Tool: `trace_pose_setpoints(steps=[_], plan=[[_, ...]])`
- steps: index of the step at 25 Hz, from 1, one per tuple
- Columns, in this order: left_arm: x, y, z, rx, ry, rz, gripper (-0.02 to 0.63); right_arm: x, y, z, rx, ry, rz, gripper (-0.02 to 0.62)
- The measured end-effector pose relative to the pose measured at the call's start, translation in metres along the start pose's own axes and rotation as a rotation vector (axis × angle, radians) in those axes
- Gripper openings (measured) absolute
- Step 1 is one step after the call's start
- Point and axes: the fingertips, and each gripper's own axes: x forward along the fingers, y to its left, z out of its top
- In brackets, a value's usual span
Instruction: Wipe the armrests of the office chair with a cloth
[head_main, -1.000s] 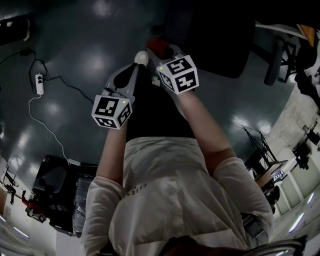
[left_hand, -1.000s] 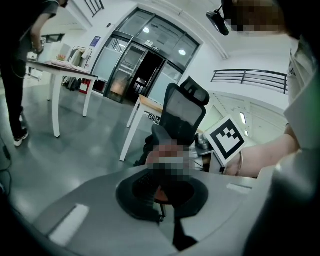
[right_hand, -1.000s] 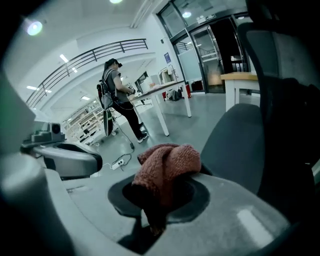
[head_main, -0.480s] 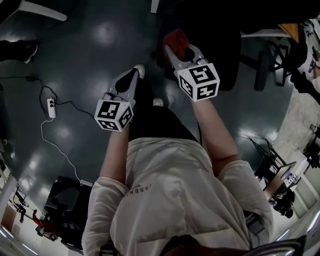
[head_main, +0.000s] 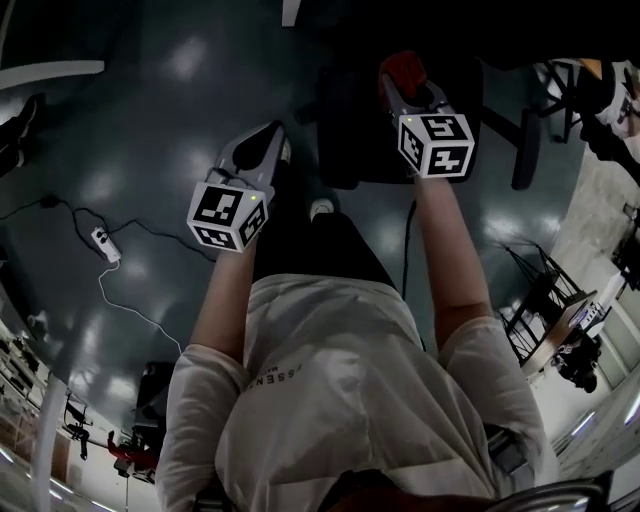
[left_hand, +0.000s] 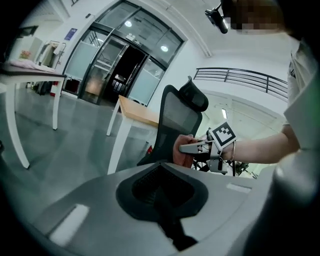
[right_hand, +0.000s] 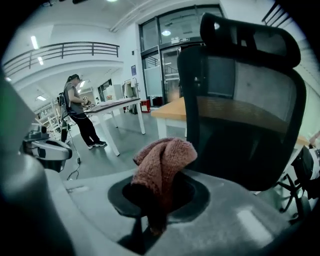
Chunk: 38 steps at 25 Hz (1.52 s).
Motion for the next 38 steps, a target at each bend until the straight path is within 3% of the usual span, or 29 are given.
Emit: trace_pose_setpoints(steps=[6,13,20,26,38], plan=[[0.028,0.035,0.001,-0.016,0.076,-0.047,0.017,0.054,0.005,-0.008,0.027,0.097,0.018,0.054],[0.035,0.051,-0.001,-0.034,0.097,-0.054,0.017,0.086,0.027,-0.009,-0.049,0.166,0.058,0.054],[0.024,0.045,-0.013,-0.059,0.094,-0.053,0.017,0.09,0.052,-0.009,-0.234,0.217,0.066,0.054],[0.009,0.042,-0.019,-0.071,0.086,-0.036,0.017,0.092,0.109,-0.002,-0.397,0.199,0.147,0.054],[-0.032,0.037,-0.044,-0.084,0.022,0.052,0.017,0.074,0.172,-0.032,-0.531,0.221,0.253,0.054]])
